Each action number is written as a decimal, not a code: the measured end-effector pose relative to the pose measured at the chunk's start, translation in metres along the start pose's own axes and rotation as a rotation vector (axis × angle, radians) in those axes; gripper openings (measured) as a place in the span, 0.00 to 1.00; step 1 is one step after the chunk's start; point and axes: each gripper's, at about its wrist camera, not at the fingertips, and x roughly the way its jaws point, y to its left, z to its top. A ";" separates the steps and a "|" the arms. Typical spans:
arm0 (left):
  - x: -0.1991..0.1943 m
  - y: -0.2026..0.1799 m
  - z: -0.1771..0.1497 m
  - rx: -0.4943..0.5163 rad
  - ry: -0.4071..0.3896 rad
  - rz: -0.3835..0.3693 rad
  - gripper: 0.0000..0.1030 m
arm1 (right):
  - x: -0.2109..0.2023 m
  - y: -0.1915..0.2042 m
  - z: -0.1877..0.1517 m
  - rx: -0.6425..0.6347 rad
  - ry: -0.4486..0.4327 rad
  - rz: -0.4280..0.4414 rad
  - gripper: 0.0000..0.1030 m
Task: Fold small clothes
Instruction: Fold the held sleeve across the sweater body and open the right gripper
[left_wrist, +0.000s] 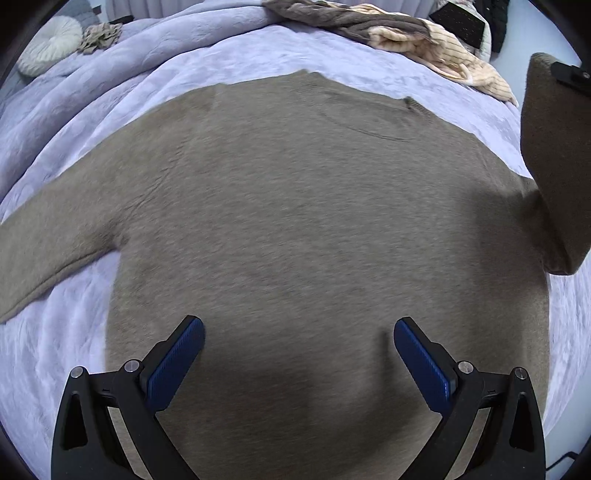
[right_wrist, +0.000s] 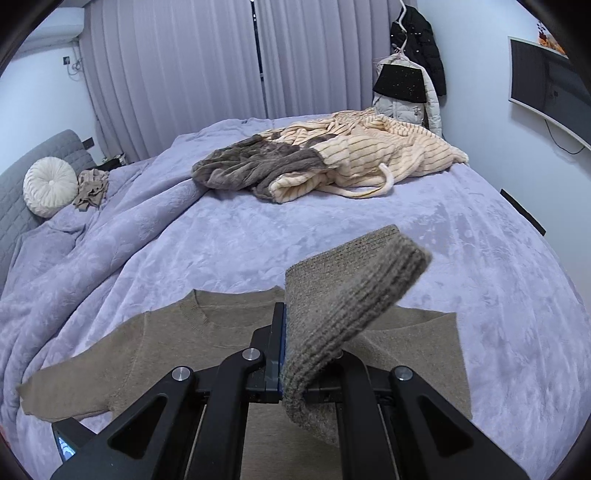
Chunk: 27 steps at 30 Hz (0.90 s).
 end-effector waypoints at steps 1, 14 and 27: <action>-0.001 0.008 -0.002 -0.014 -0.001 -0.001 1.00 | 0.004 0.010 -0.002 -0.010 0.007 0.006 0.06; -0.018 0.072 -0.025 -0.141 -0.024 -0.018 1.00 | 0.064 0.133 -0.042 -0.198 0.135 0.053 0.06; -0.046 0.099 -0.042 -0.209 -0.055 -0.054 1.00 | 0.069 0.170 -0.072 -0.299 0.322 0.378 0.48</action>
